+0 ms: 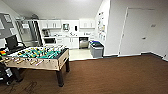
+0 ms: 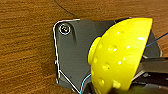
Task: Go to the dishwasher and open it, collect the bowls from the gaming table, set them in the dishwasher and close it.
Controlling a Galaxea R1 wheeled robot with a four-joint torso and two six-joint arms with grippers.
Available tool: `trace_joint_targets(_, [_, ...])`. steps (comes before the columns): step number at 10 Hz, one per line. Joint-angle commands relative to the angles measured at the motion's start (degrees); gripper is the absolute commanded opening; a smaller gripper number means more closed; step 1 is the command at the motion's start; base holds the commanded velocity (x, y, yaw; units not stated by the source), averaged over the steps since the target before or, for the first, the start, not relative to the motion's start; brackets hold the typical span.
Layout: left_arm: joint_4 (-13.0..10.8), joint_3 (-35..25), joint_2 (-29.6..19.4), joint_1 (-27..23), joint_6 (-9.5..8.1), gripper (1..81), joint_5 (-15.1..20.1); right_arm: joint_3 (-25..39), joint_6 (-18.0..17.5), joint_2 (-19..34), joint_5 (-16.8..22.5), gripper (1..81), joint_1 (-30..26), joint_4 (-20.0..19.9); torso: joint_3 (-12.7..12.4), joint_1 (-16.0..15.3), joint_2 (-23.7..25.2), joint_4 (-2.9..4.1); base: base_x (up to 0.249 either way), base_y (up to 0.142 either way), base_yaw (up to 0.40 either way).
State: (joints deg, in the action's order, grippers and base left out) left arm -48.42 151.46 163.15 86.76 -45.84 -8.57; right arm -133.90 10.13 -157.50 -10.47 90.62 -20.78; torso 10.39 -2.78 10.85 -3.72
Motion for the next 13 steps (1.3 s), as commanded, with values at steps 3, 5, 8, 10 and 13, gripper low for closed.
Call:
trace_joint_targets(3, [-0.01,0.25,-0.89,-2.52,0.22,1.0,1.98,0.32,0.33,0.85,3.44,1.0,-2.33,0.92,0.00,0.00,0.00,0.00,0.180,0.000,0.000])
trace_joint_targets(5, [-0.01,0.25,-0.89,-2.60,0.31,1.0,1.98,0.32,0.33,0.85,3.44,1.0,-2.33,0.92,0.00,0.00,0.00,0.00,0.180,0.000,0.000])
trace_joint_targets(8, [-0.01,0.16,-0.89,-2.60,0.31,1.0,1.98,-0.03,0.33,0.58,3.44,1.0,-2.33,0.92,0.00,0.00,-0.02,0.00,0.180,0.000,0.000])
trace_joint_targets(10, [-0.09,0.25,-0.80,-2.60,0.22,1.0,1.89,-0.03,0.42,0.50,3.44,1.0,-2.33,0.92,0.00,0.00,-0.02,0.00,0.186,0.000,0.000])
trace_joint_targets(13, [-0.18,0.25,-0.80,-2.60,0.31,1.0,1.89,-0.12,0.42,0.58,3.44,1.0,-2.33,0.92,0.00,0.00,0.00,0.00,0.191,0.000,0.000])
